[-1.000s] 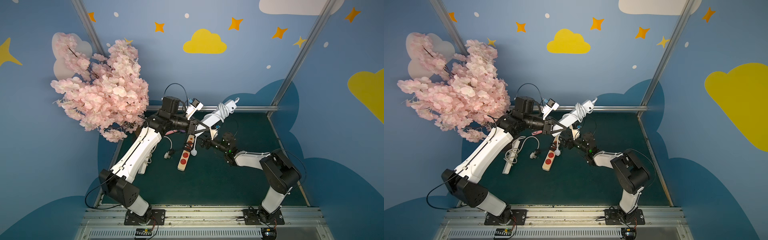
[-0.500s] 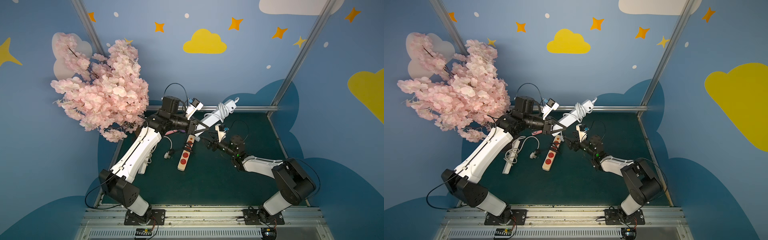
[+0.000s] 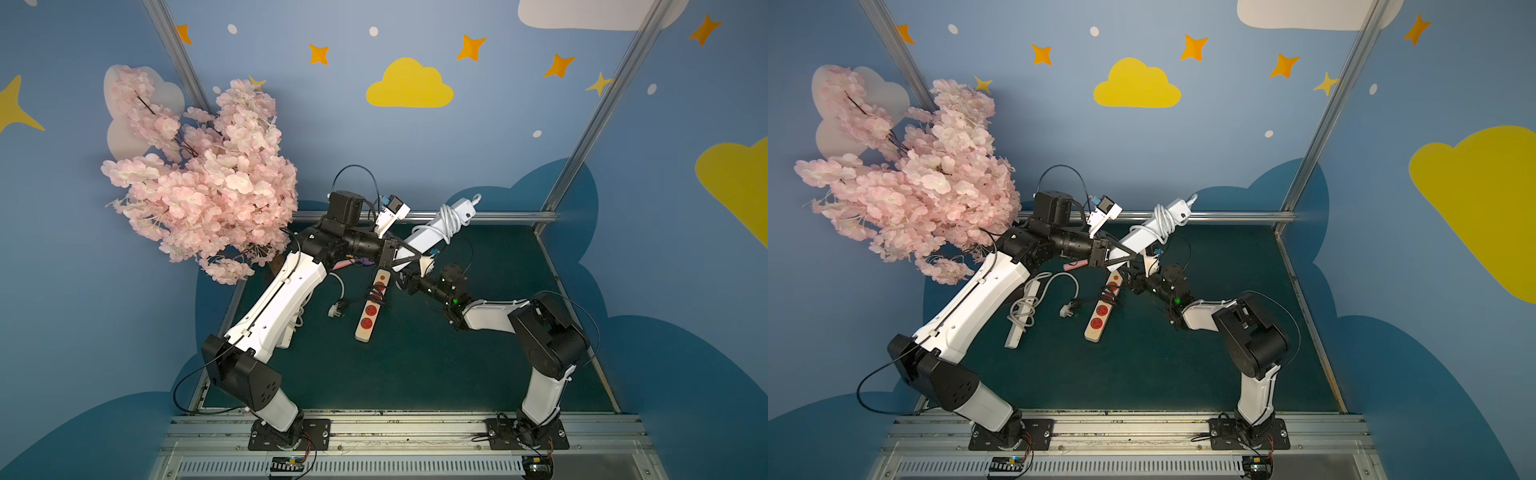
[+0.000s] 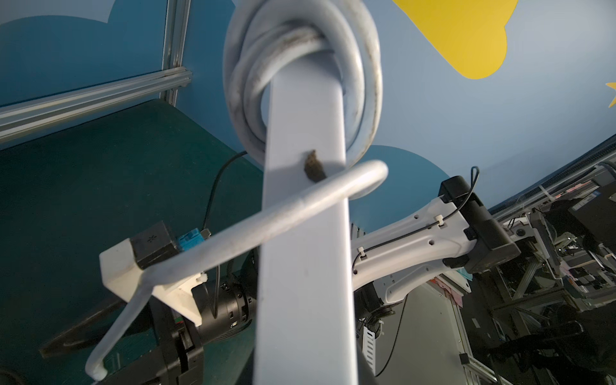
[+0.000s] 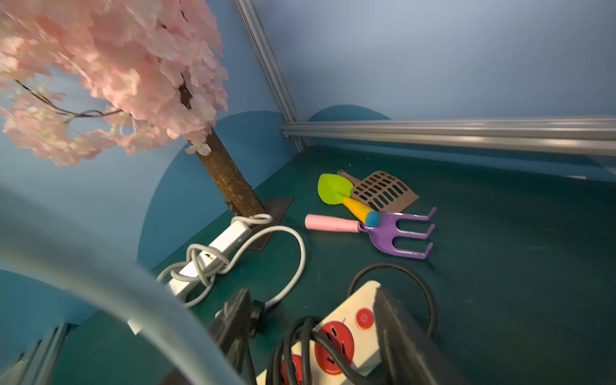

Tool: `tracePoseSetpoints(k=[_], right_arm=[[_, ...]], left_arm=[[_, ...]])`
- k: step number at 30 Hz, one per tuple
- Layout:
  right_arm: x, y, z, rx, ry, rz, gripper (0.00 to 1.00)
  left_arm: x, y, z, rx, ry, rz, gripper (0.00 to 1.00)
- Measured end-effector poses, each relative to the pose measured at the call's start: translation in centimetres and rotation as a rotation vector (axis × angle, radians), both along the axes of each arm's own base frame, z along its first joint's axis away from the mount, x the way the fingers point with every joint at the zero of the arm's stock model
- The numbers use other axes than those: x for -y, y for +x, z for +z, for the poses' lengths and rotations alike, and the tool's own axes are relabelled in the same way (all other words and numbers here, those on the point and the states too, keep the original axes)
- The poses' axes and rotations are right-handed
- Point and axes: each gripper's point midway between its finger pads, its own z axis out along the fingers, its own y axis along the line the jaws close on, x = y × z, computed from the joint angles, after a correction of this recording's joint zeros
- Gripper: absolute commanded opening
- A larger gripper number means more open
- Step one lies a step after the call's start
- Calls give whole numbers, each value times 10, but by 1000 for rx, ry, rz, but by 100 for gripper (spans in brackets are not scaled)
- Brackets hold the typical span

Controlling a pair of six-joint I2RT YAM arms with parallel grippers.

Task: Wrap the cord around the power strip
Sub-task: Wrap the power cord around the power strip.

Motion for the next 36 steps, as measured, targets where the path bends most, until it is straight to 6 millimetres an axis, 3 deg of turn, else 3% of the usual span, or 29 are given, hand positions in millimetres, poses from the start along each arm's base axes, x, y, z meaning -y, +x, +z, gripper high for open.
tracePoseSetpoints(k=[5,10,13,17,21,26,32,36], right_arm=[[4,1,0,13,0,-24,13],[20,-16,-6,28,-55,-30,5],[34,-33,-9,50,-132,-31,0],[55,-49,2,126,-280,-63,0],[88,-51,9,200,-519,-186,0],[131,-37,16,262,-869,-360,0],[141,-48,58,510,-1082,-358,0],[151,-29,102,590,-1142,-357,0]], left_arm=[[-1,2,-1,2,5,11,3],[-8,13,-1,-8,13,59,3],[-18,35,2,9,41,135,3],[-35,76,-6,81,182,277,3],[-53,105,-36,121,370,369,3],[-75,107,-79,102,581,384,3],[-70,97,-119,177,808,306,3],[-52,68,-155,175,890,159,3]])
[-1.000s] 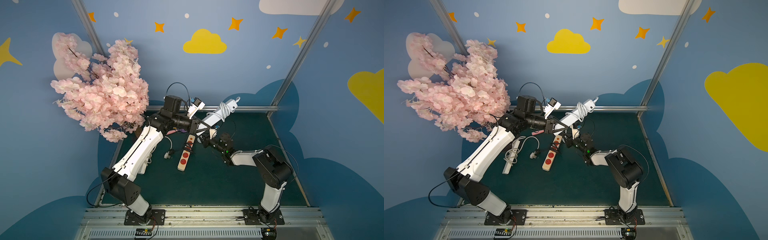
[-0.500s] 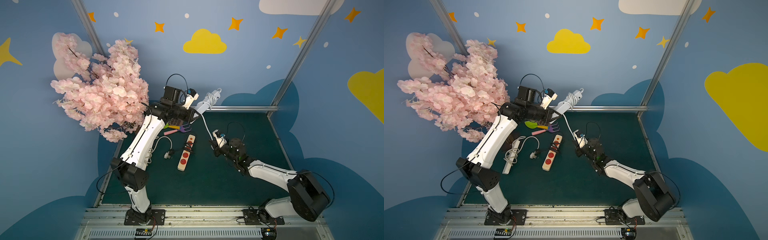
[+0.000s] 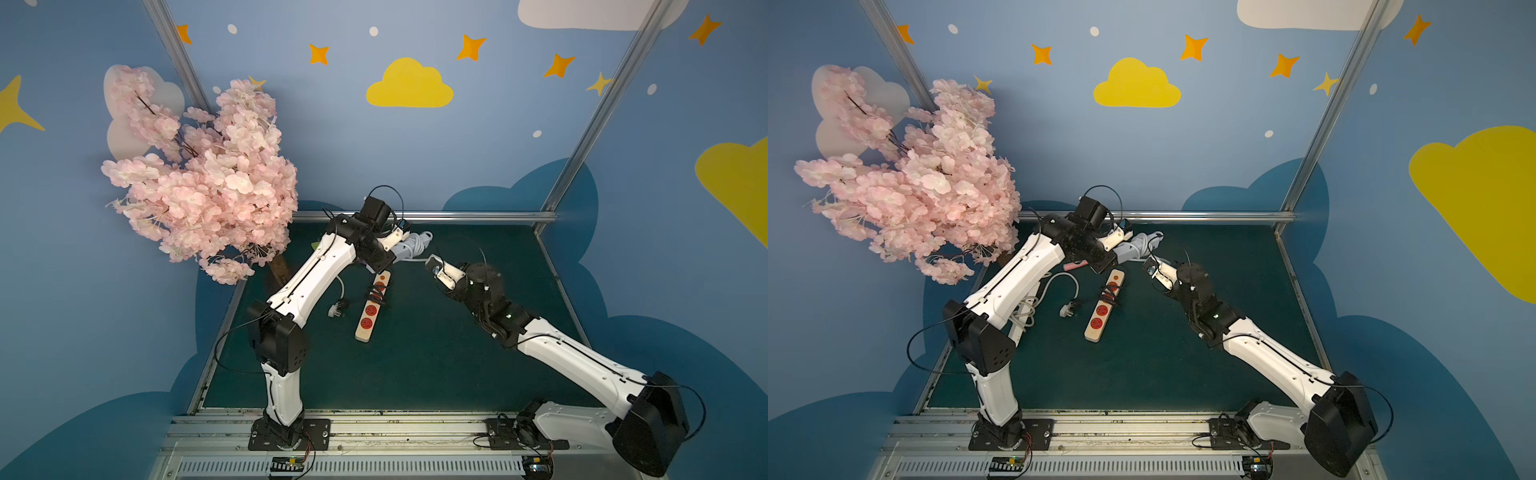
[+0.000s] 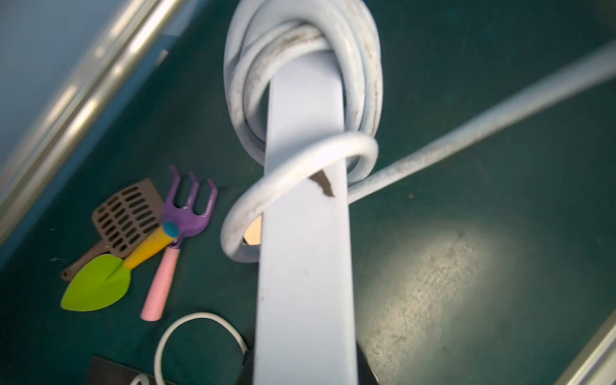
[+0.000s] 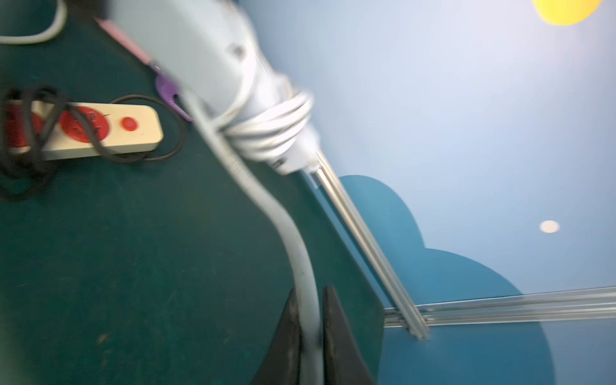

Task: Wrap the cord around the power strip
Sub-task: Wrap the power cord around the power strip.

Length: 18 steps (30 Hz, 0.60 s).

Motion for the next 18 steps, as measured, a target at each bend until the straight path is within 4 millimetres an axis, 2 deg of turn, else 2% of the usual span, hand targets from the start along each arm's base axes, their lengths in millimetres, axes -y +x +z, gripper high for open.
tracePoseSetpoints(k=[2,3,5,7,11,13,18], right_arm=[[5,12,14,-14,-18,26,0],[8,18,15,-36,-30,43,0],[16,26,5,-114,-55,81,0],[20,32,-13,-222,-68,134,0],[19,28,-42,-459,5,297,0],[19,24,-42,-545,79,367,0],[15,4,-27,-710,325,560,0]], left_arm=[[19,-20,-13,-55,-25,-84,3],[31,-31,-17,-77,-52,-134,2],[50,-55,-21,-114,-114,-228,2],[60,-75,-19,-143,-175,-295,2],[71,-100,-5,-212,-303,-374,2],[74,-105,1,-247,-362,-395,2],[74,-121,22,-360,-518,-445,3]])
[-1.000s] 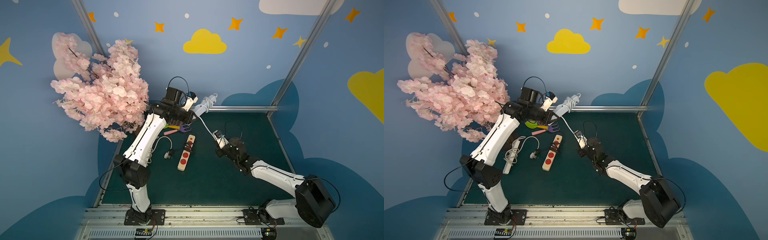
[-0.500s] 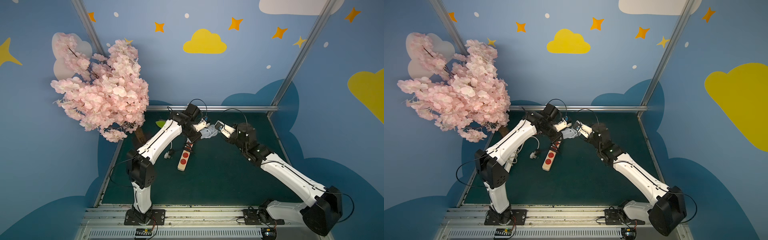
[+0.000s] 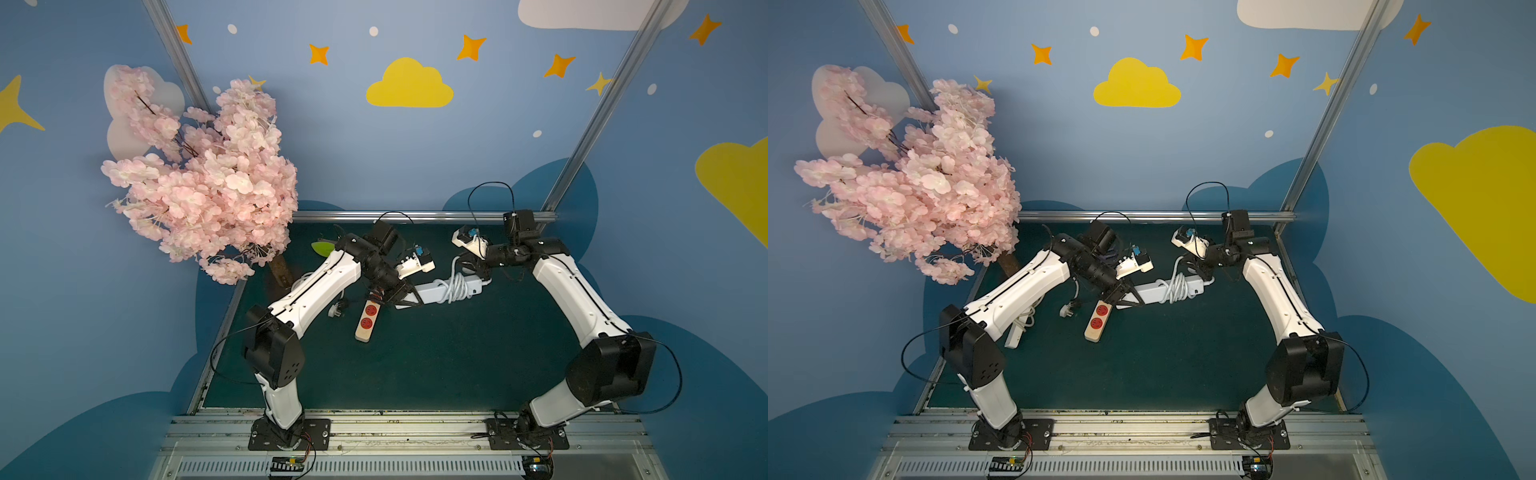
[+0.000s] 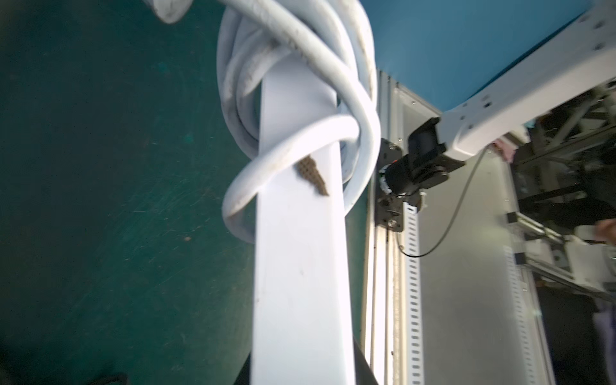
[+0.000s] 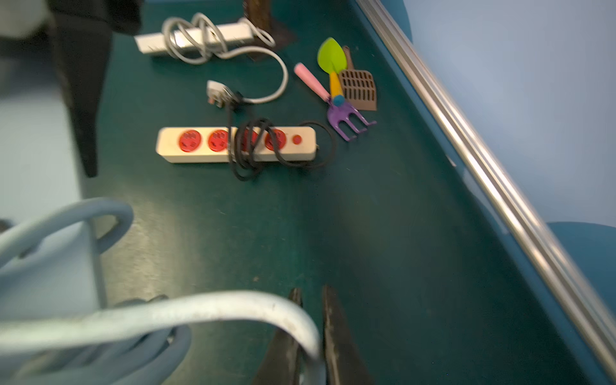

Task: Wrap the cord around the power strip
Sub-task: Wrap the power cord around the power strip, then place the power strip at the center of the board.

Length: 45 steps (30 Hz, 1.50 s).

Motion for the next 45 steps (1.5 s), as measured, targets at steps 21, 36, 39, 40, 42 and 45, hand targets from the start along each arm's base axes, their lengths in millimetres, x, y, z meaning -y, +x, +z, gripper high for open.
tracePoseSetpoints(k=[21,36,39,40,42,45], right_arm=[[15,12,-55,-714,452,-228,12],[21,9,-137,-1320,393,-563,8],[31,7,-169,-1341,278,-702,10],[34,6,-178,-1343,243,-735,10],[36,3,-190,-1346,190,-771,10],[38,5,-199,-1338,145,-800,17]], left_arm=[[32,43,-35,-433,-524,82,3],[78,53,-86,-386,-507,476,3],[79,54,-117,-434,-430,597,3],[80,53,-124,-445,-414,616,3],[82,51,-131,-463,-393,646,3],[84,52,-139,-479,-381,674,3]])
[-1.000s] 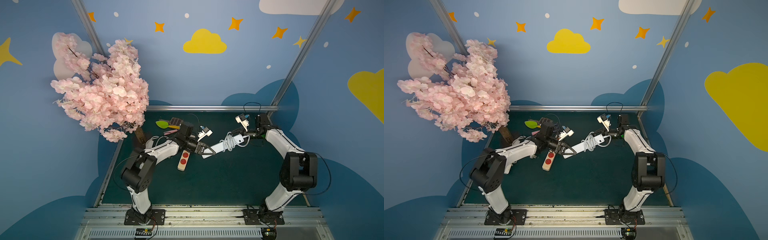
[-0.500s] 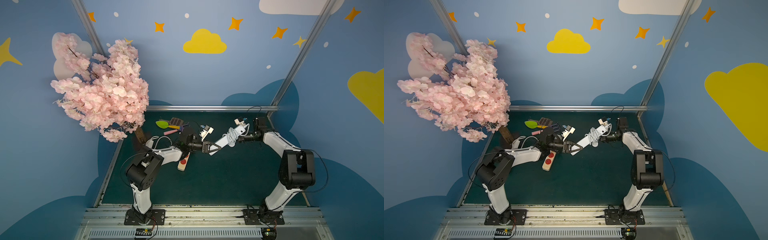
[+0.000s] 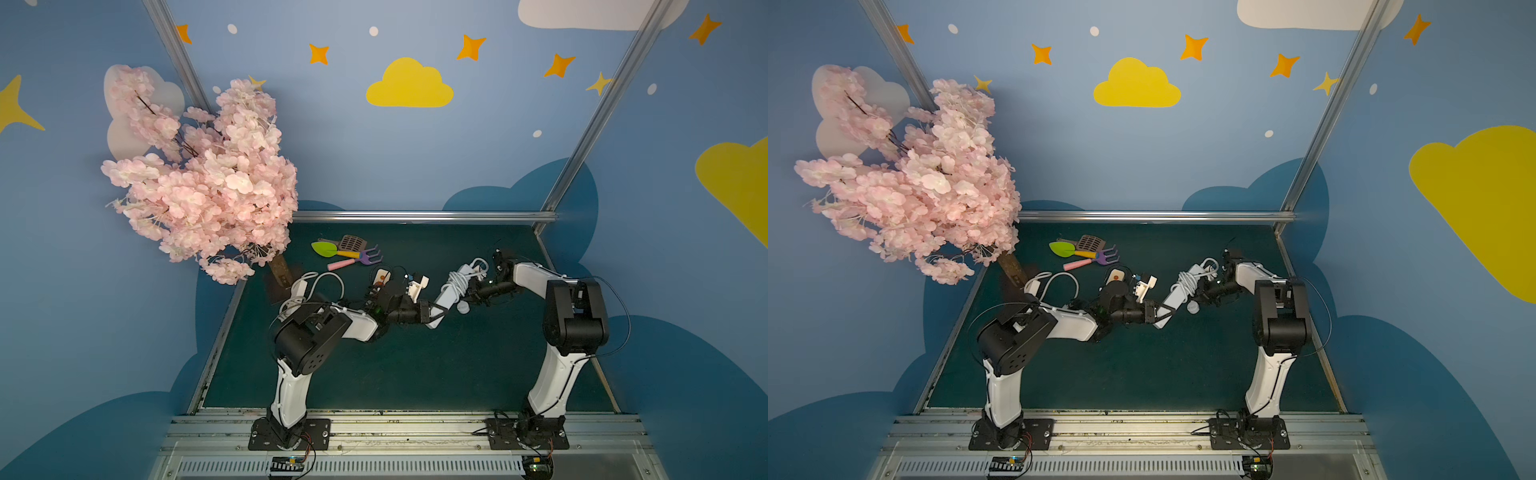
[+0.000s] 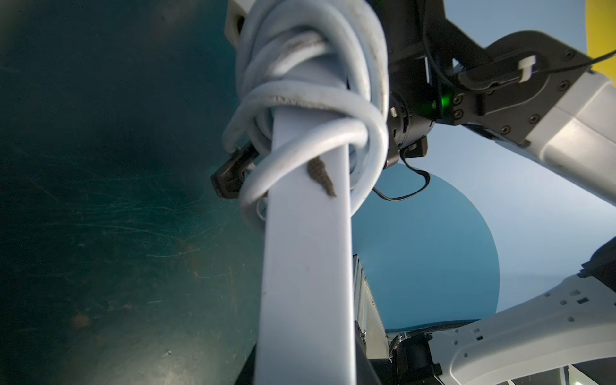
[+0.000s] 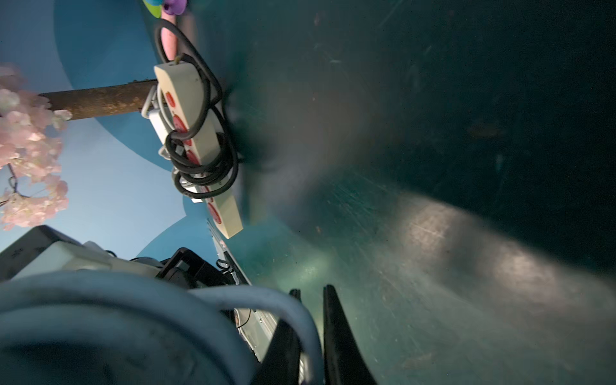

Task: Wrap the cord around the power strip
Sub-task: Place the power strip at the center of the board.

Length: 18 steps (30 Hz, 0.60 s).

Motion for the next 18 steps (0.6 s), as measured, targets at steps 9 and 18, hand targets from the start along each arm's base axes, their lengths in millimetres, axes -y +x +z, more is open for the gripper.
tracePoseSetpoints(k=[9,18], right_arm=[[23,-1,-27,-51,-177,-35,45],[44,3,-25,-32,-248,-76,63]], left_arm=[[2,1,-24,-15,35,16,3],[-18,-3,-66,-91,121,71,3]])
